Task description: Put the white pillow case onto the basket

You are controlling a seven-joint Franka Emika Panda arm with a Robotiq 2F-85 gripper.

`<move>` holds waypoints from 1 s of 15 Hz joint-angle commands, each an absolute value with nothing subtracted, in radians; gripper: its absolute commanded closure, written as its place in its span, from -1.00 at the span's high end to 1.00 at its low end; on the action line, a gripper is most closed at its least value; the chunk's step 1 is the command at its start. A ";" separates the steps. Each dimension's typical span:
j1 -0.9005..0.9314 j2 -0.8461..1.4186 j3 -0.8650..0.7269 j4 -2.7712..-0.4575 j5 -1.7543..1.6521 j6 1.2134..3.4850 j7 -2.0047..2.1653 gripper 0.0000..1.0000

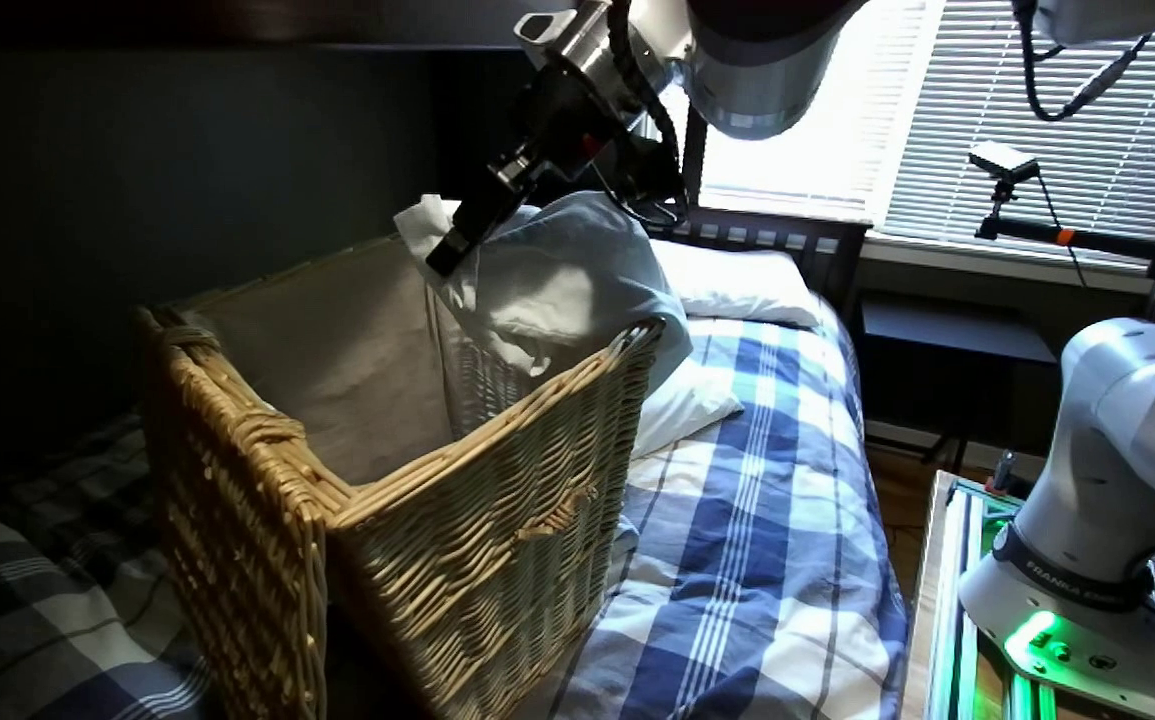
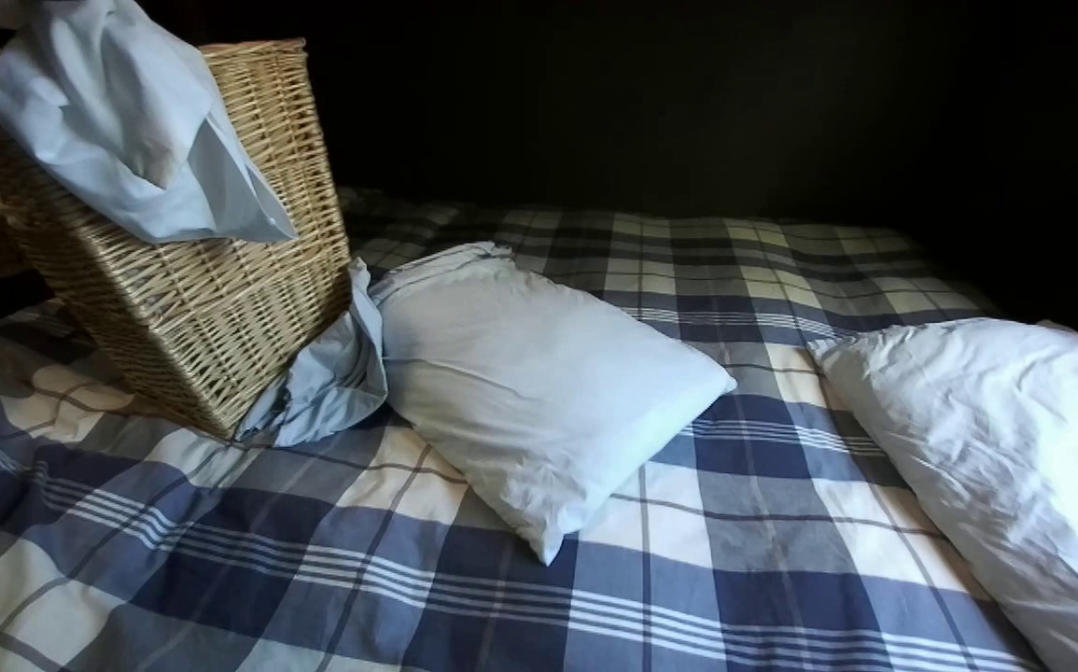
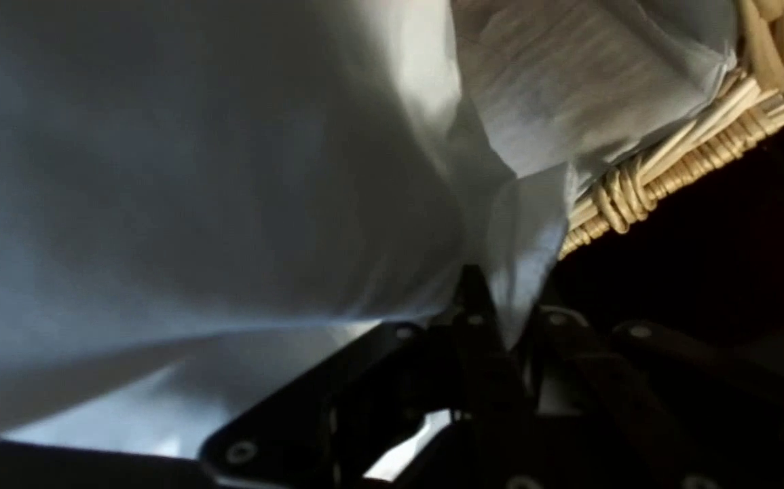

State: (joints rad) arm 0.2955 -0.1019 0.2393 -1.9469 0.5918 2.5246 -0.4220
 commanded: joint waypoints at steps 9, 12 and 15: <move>0.236 -0.264 0.200 -1.881 0.257 2.144 -0.160 0.99; 0.205 -0.335 0.164 -1.886 0.219 1.999 -0.134 1.00; 0.172 -0.393 0.136 -1.888 0.176 1.867 -0.117 1.00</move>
State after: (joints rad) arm 0.1990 -0.3315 0.1507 -1.8667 0.2325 1.9673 -0.1577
